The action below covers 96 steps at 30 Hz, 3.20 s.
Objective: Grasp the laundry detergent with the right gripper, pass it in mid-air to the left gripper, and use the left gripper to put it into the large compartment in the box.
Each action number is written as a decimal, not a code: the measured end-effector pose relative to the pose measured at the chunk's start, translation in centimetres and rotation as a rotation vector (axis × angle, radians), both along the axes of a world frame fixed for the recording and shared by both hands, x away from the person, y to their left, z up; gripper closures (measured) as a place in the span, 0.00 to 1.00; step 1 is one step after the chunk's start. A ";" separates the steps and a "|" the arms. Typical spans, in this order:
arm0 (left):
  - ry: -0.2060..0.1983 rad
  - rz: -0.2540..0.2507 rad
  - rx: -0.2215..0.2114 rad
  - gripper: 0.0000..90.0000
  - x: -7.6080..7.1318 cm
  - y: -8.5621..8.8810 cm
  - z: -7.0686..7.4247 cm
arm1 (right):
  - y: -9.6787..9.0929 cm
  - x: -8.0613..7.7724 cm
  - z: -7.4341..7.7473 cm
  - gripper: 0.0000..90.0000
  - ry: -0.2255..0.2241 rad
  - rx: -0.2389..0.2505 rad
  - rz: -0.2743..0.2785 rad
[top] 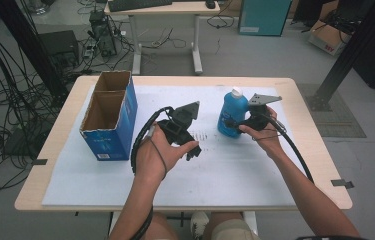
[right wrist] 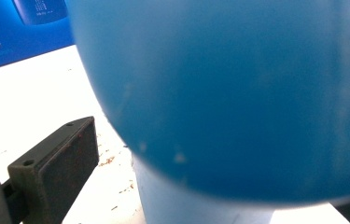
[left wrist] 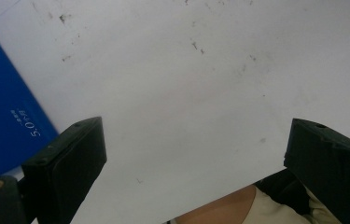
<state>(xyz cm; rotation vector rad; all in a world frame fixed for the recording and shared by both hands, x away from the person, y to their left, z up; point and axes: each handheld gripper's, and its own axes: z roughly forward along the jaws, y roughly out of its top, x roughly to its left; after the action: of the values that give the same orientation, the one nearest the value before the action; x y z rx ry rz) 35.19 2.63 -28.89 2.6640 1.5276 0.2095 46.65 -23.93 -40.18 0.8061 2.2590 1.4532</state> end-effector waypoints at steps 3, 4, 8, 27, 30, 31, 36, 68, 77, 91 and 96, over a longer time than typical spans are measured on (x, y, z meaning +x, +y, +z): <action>-0.003 -0.001 -0.001 0.06 0.0 0.0 0.0 | 0.0 0.0 0.0 0.01 -0.002 0.001 0.001; -0.002 0.000 -0.001 0.06 0.0 0.0 0.0 | 0.0 0.0 0.1 0.01 -0.001 0.002 0.000; 0.000 0.002 -0.004 0.06 0.0 0.0 0.0 | 0.0 0.0 0.0 0.01 -0.001 0.003 0.000; -0.002 0.003 -0.006 0.06 0.0 0.0 0.0 | -0.1 0.0 -0.1 0.01 -0.002 0.002 0.001; -0.002 0.002 -0.002 0.06 0.0 0.0 0.0 | -0.1 0.0 -0.1 0.01 -0.004 0.002 0.001; -0.002 0.002 -0.002 0.06 0.0 0.0 0.0 | -0.1 0.0 -0.1 0.01 -0.004 0.002 0.001; 0.000 0.003 -0.003 0.06 0.0 0.0 0.0 | -0.1 0.0 -0.2 0.01 -0.007 0.003 0.001; 0.002 0.002 0.000 0.06 0.0 0.1 -0.1 | -0.2 0.1 -0.7 0.32 -0.022 -0.006 0.019; -0.002 0.002 0.001 0.06 0.0 0.2 -0.1 | -0.2 0.2 -0.8 0.41 -0.024 -0.009 0.031; 0.001 0.001 0.004 0.06 0.0 0.3 -0.1 | -0.2 0.2 -0.9 0.46 -0.027 -0.005 0.047; 0.002 0.003 0.002 0.06 0.0 0.2 -0.1 | -0.2 0.3 -0.9 0.46 -0.022 -0.005 0.051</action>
<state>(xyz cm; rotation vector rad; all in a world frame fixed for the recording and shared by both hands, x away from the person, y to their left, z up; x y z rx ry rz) 35.14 2.81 -28.95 2.6641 1.5331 0.2092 46.91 -24.14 -41.04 0.7329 2.2810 1.4712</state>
